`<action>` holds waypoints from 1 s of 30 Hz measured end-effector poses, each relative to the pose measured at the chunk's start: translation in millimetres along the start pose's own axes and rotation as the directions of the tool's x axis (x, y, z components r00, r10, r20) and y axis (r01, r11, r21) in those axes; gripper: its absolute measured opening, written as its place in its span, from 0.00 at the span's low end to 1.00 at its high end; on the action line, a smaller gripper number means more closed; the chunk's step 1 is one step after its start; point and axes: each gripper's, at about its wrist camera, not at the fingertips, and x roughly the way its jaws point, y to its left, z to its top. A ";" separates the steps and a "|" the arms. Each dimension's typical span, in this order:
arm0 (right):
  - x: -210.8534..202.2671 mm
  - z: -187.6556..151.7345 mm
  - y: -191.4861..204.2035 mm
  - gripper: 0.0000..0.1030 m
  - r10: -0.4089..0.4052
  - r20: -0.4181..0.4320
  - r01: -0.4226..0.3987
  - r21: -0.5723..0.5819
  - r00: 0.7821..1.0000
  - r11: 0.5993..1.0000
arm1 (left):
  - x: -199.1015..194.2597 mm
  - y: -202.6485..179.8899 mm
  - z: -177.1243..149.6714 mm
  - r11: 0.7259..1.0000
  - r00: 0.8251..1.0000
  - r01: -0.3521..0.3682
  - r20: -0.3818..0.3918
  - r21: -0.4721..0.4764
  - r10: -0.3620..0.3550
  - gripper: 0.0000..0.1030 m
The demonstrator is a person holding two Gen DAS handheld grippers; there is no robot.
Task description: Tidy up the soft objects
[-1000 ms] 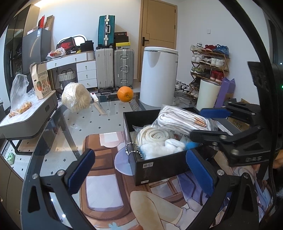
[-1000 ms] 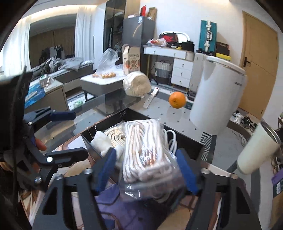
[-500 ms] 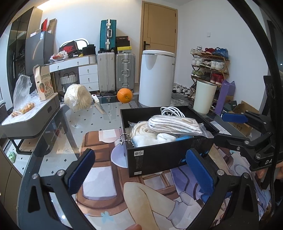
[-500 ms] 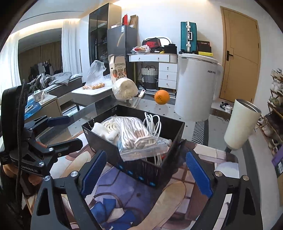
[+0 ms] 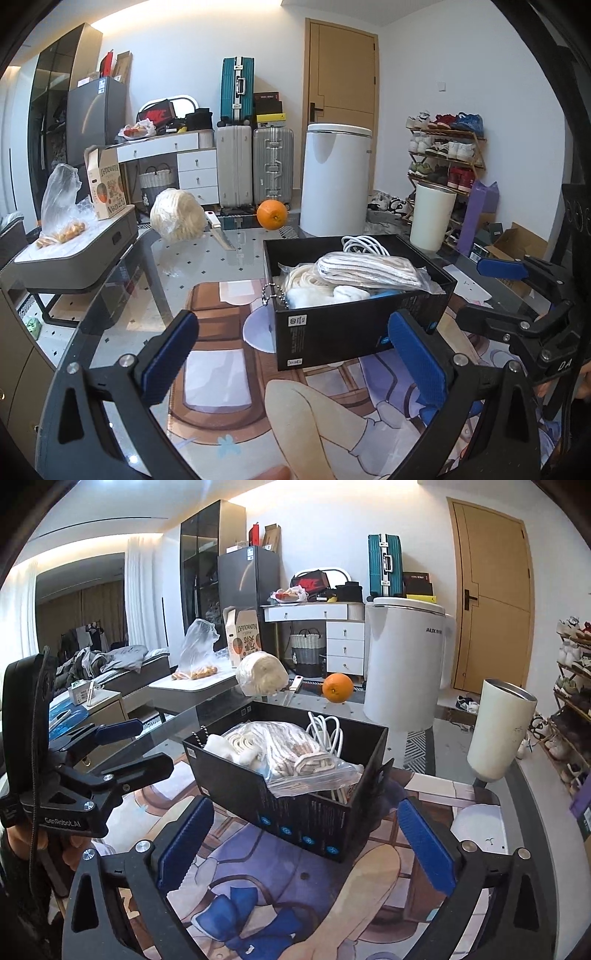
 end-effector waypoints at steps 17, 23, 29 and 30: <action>-11.1 -7.0 3.9 0.99 -0.032 0.064 0.031 0.013 0.997 0.999 | -14.7 9.9 -7.1 0.999 0.999 -0.013 0.033 -0.035 0.014 1.00; -17.9 -7.7 2.9 0.99 -0.051 0.088 0.050 0.018 0.995 0.999 | -17.5 8.3 -7.8 1.000 0.999 -0.020 0.050 -0.024 0.021 1.00; -19.8 -7.7 3.9 1.00 -0.053 0.089 0.052 0.010 0.995 0.999 | -16.8 8.7 -7.4 0.999 0.998 -0.022 0.052 -0.030 0.023 1.00; -19.6 -7.3 4.0 1.00 -0.053 0.088 0.052 0.009 0.995 0.999 | -16.9 8.6 -7.3 0.999 0.998 -0.022 0.053 -0.030 0.024 1.00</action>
